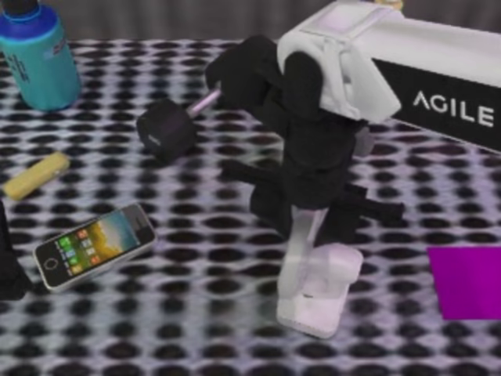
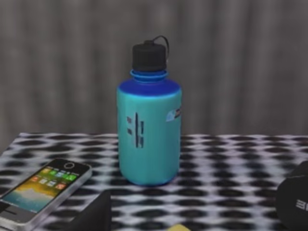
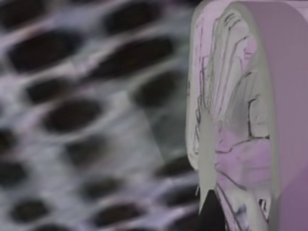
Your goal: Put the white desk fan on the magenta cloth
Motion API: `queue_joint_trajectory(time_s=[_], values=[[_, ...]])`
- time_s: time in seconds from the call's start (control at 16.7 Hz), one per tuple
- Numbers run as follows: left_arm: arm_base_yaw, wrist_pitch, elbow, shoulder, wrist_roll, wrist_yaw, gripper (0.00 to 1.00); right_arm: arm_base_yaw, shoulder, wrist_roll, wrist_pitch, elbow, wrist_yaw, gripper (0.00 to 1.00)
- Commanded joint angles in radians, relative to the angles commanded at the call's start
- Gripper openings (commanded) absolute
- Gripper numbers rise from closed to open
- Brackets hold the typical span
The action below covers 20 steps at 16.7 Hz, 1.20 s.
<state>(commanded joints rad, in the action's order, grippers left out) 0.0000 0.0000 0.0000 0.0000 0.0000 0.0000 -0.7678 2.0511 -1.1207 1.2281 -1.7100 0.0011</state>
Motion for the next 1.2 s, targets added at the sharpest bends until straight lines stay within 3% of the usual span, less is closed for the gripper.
queue_joint_trajectory(time_s=[0.42, 0.84, 1.2], values=[[0.0, 0.0, 0.0, 0.0, 0.0, 0.0, 1.0, 0.002, -0.007, -0.001, 0.003, -0.003, 0.0, 0.0], [0.0, 0.0, 0.0, 0.0, 0.0, 0.0, 1.0, -0.006, -0.006, 0.0, 0.189, -0.19, 0.0, 0.0], [0.0, 0.0, 0.0, 0.0, 0.0, 0.0, 1.0, 0.001, -0.007, 0.009, 0.198, -0.194, -0.002, 0.0]])
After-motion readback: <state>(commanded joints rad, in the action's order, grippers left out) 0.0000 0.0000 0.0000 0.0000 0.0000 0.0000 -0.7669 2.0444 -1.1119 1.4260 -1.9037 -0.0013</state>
